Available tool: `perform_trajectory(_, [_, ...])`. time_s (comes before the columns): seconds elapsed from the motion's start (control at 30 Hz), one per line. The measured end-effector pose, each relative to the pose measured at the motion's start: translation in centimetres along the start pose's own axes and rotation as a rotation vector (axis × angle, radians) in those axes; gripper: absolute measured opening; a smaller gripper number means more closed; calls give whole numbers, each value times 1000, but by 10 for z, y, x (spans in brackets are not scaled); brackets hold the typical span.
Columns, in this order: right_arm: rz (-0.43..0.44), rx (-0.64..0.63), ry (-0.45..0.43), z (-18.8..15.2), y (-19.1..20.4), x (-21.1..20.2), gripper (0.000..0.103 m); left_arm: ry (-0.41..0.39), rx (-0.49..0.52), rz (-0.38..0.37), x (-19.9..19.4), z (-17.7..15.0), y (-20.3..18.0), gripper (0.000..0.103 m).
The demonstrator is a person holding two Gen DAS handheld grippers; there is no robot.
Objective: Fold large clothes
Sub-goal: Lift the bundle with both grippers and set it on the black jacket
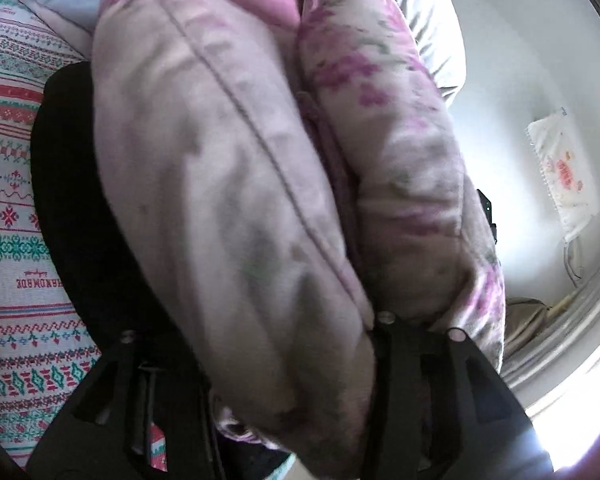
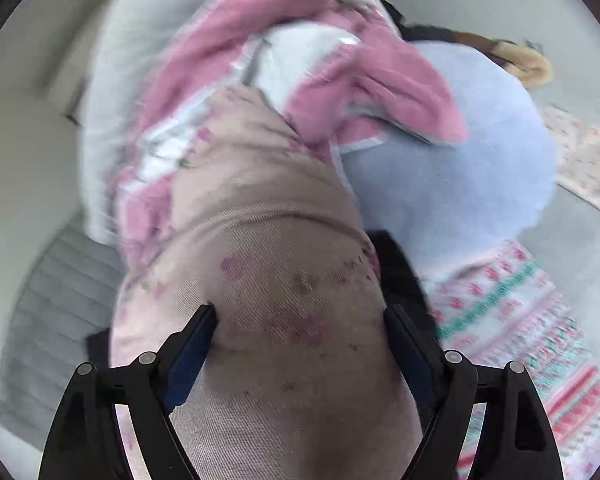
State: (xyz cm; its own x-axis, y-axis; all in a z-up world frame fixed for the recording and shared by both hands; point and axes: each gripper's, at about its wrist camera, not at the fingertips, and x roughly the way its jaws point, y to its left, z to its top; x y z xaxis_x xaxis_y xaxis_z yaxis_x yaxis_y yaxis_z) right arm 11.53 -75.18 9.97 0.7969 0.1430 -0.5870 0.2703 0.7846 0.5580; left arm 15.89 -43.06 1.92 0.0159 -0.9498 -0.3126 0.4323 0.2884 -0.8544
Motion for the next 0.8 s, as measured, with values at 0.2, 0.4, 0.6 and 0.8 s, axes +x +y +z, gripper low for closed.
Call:
perform_trajectory(0.2, [-142, -94, -107, -12, 29, -39, 85, 7, -10, 18, -22, 6, -9, 49])
perform_trajectory(0.4, [-174, -222, -244, -63, 87, -90, 85, 26, -53, 28, -58, 10, 17, 57])
perform_trajectory(0.6, [-159, -88, -316, -150, 134, -122, 86, -35, 47, 132, -127, -3, 1, 69])
perform_trajectory(0.8, [-278, -47, -284, -249, 185, -102, 86, -37, 284, 484, -211, -54, -31, 69])
